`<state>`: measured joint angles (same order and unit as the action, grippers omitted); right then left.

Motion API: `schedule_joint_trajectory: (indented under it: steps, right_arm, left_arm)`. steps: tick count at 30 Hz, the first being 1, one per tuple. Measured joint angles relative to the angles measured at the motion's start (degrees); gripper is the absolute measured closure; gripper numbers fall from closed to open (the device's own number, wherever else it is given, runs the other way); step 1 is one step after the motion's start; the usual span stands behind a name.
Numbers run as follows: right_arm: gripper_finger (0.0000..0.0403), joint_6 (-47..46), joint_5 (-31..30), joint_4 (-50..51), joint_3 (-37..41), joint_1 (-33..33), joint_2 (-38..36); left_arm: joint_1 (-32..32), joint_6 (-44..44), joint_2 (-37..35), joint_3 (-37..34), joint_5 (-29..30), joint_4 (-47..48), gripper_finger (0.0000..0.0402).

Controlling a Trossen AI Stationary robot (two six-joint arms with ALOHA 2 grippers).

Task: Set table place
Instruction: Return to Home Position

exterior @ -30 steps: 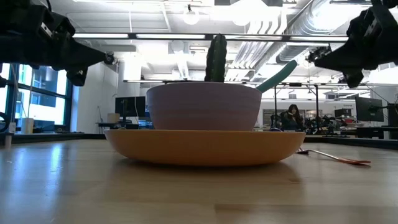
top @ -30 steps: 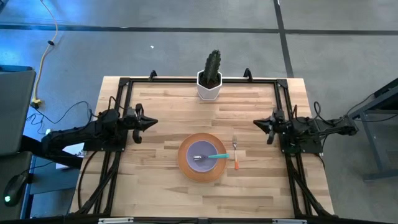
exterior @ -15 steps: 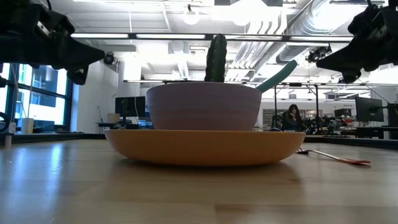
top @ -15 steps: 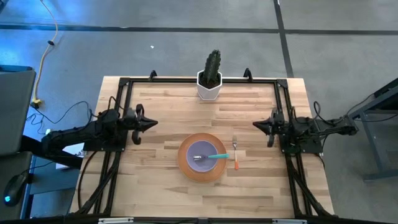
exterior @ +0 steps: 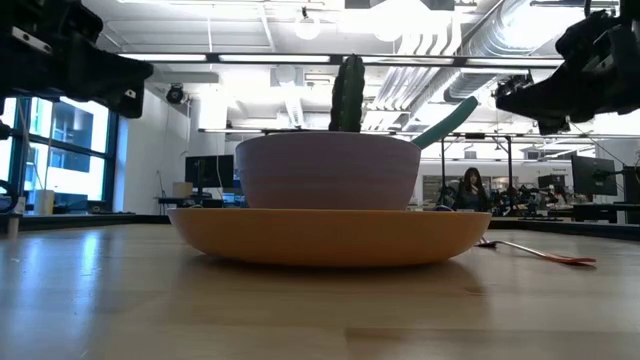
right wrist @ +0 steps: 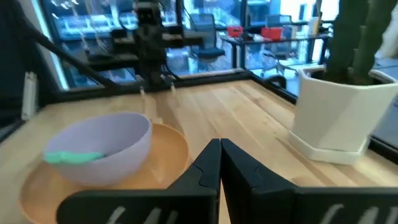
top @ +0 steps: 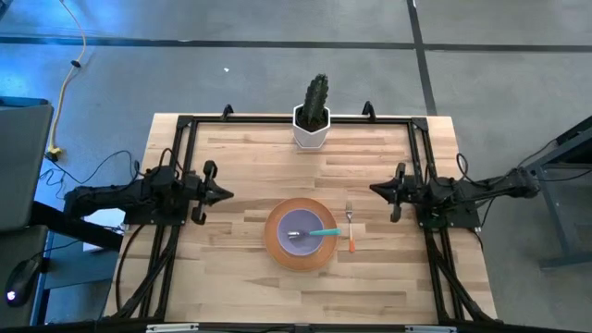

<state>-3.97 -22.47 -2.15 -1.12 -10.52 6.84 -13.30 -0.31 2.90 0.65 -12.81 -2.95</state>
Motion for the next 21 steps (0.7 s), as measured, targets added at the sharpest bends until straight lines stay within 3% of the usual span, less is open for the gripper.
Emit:
schedule_joint_trajectory:
  steps: [8,21]
  right_arm:
    - [0.0403,6.8,0.4,-1.7,0.0,-0.1,2.1]
    - [0.0403,1.4,0.4,0.1,-0.1,-0.1,2.2]
  left_arm:
    - [-0.2,-0.3,0.0,0.0,0.5,0.1,0.0401]
    - [-0.2,0.0,0.0,0.0,0.5,0.1,0.0401]
